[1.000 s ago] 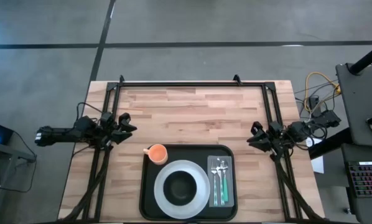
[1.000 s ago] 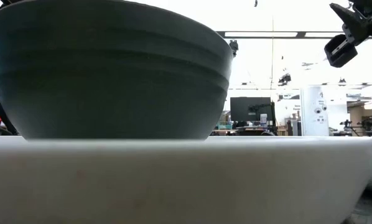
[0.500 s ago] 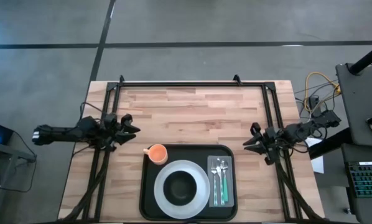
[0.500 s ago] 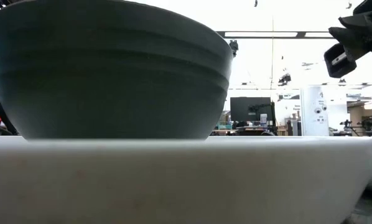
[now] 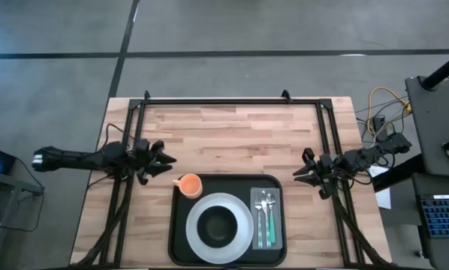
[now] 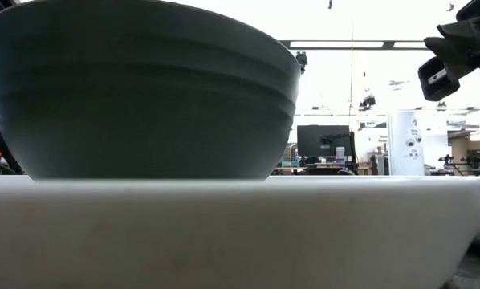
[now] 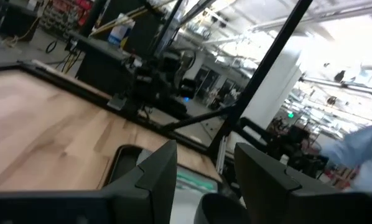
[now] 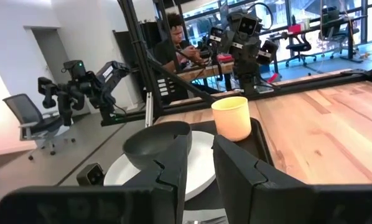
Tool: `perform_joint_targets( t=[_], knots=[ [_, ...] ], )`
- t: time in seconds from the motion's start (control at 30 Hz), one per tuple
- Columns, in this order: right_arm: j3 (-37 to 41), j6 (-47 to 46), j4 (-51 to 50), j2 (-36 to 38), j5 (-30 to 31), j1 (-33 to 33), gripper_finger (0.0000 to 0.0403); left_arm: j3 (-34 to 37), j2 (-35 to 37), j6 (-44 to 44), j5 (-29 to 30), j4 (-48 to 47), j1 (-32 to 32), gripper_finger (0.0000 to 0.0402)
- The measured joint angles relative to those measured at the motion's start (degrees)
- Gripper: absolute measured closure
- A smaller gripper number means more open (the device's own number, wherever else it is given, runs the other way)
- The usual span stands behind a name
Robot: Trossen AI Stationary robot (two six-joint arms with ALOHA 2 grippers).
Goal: Set up tray
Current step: Return to Home Position
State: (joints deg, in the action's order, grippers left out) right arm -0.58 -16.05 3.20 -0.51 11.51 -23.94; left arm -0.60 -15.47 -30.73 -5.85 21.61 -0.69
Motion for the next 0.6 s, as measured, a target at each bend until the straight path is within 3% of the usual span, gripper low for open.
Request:
perform_joint_targets(
  t=[0.37, 0.6],
  knots=[
    [0.0, 0.0, 0.0, 0.5, 0.0, 0.2, 0.0335, 0.0, -7.3, 0.0, 0.0, 0.0, 0.0, 0.0261],
    [0.0, 0.0, 0.2, 0.5, 0.0, 3.7, 0.0335, 0.0, -11.3, 0.0, 0.0, 0.0, 0.0, 0.0261]
  ],
)
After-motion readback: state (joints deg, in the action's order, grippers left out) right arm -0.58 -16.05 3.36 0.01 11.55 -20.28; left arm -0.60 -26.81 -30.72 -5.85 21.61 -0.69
